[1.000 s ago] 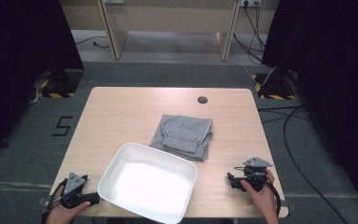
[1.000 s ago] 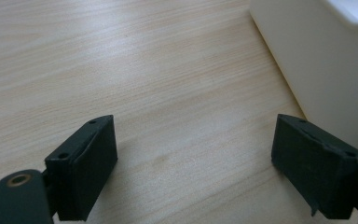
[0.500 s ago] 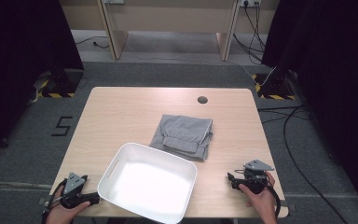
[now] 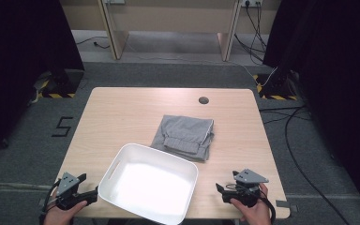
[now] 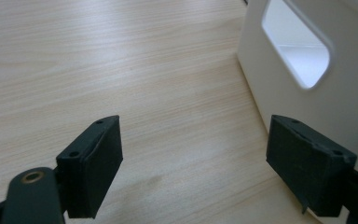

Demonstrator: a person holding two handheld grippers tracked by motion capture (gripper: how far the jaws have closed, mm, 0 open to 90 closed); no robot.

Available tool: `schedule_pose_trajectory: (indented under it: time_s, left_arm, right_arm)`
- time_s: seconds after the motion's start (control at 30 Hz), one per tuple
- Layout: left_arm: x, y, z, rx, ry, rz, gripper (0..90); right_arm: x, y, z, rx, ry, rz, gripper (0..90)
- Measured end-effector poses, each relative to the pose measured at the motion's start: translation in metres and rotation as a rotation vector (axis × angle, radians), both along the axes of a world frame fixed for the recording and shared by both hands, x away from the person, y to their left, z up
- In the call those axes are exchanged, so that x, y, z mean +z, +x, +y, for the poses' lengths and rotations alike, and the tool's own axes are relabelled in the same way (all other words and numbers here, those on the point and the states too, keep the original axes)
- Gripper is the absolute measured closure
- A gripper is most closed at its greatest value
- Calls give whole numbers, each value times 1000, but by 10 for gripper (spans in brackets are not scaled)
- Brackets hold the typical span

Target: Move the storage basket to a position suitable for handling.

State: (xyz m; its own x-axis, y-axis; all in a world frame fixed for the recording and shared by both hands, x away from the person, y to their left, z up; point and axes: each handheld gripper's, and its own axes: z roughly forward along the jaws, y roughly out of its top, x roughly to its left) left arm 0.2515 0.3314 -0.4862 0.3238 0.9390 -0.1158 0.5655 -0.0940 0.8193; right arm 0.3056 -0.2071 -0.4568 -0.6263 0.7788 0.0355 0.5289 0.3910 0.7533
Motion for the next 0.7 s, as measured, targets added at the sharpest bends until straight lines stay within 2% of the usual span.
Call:
schedule_pose_trajectory:
  time_s: [0.13,0.33,0.5,0.6,0.7]
  left_arm:
    - [1,-1,-1,-2,11,15,180]
    - [4,-5,-3,-17,24,18,180]
    - [7,-9,-6,-13,52,12,196]
    - [8,-11,-5,-4,56,15,200]
    - [8,-12,-4,18,62,5,208]
  right_arm:
    - [7,-10,23,103,15,0,195]
    - [12,-19,46,186,35,-8,204]
    - [14,-21,58,213,61,-20,219]
    - [14,-19,62,200,36,-28,226]
    - [12,-17,70,207,23,-33,272]
